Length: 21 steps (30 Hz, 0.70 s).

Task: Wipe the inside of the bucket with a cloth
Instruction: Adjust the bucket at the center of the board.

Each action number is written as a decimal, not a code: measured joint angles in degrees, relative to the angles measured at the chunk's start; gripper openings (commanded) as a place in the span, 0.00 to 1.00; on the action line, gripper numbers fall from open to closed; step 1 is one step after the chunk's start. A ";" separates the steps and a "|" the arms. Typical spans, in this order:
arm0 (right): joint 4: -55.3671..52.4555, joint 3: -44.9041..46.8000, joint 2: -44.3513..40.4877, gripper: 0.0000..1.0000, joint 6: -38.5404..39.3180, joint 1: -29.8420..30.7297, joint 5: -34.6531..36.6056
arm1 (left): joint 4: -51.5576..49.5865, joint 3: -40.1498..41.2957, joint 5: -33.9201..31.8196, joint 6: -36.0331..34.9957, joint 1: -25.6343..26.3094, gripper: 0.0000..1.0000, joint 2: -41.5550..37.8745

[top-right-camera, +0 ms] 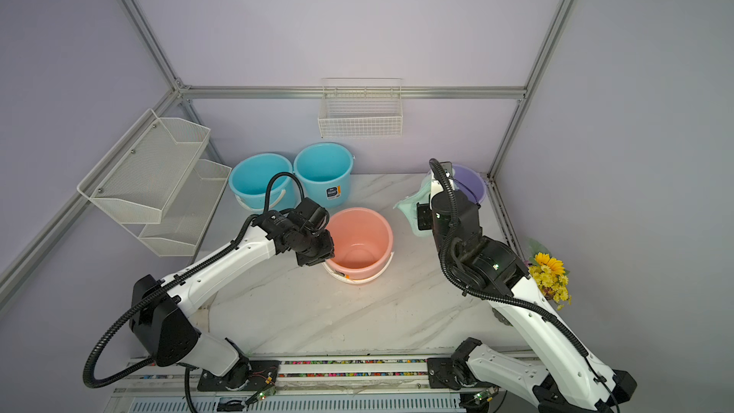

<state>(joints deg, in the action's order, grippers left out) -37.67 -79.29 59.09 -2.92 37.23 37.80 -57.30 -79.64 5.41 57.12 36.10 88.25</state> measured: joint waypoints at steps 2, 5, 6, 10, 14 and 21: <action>-0.87 -0.35 0.44 0.00 -0.70 0.00 -0.22 | -1.62 -1.99 0.15 -2.49 -1.18 0.17 0.48; -2.71 -1.20 1.31 0.00 -2.03 0.00 -1.31 | -4.44 -5.88 1.44 -7.89 -3.19 0.14 2.10; -3.15 -1.29 1.44 0.00 -2.47 0.00 -1.77 | -4.98 -6.91 2.23 -10.14 -3.98 0.13 2.78; -5.27 -1.77 1.88 0.00 -4.61 -0.02 -3.96 | -8.52 -10.38 5.49 -19.34 -6.93 0.13 6.54; -6.84 -3.08 2.43 0.00 -6.38 0.00 -5.42 | -12.96 -15.89 6.23 -27.78 -7.61 0.14 11.32; -7.89 -4.17 2.69 0.00 -7.56 0.00 -6.84 | -18.80 -25.18 5.57 -37.22 -7.52 0.30 17.88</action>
<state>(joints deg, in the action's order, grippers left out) -45.56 -83.46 61.78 -10.48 37.23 30.96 -76.09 -104.81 10.98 19.90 28.58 106.13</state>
